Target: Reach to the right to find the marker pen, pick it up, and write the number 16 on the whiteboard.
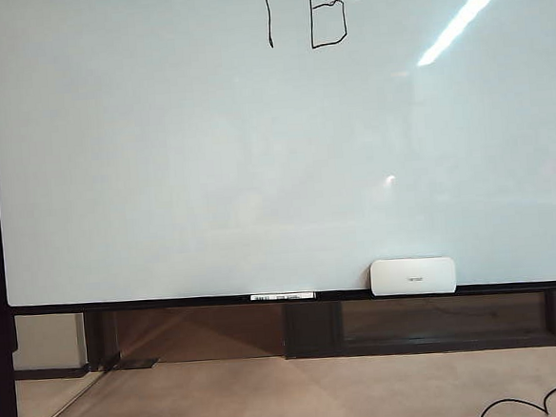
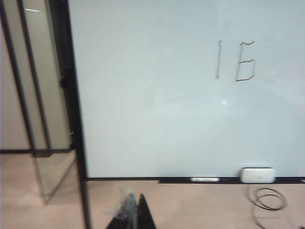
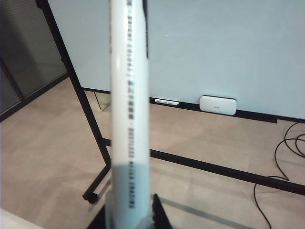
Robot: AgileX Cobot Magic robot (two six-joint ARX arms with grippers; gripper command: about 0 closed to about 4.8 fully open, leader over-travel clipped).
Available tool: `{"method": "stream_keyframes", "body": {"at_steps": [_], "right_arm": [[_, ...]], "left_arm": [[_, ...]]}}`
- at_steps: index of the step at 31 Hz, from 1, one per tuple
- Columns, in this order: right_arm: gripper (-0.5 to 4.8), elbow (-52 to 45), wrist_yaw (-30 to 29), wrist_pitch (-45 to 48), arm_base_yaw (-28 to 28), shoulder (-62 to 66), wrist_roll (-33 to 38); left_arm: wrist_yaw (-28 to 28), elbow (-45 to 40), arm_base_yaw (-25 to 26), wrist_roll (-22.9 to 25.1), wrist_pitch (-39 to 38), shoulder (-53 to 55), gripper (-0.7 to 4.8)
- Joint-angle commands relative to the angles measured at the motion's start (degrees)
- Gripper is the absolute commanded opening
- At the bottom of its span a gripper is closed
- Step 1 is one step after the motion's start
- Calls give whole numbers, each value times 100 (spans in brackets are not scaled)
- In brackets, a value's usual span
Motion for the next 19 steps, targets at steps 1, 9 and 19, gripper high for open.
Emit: {"method": "stream_keyframes", "body": {"at_steps": [1, 9, 19], "right_arm": [[-5, -138, -763, 109, -614, -105, -98], [-5, -568, -140, 192, -986, -321, -107], [-5, -1856, -9, 1902, -990, -398, -221]], "left_arm": [[365, -94, 20, -234, 212, 15, -6], [476, -518, -66, -361, 678, 15, -6], [9, -1952, -116, -870, 2087, 15, -6]]}}
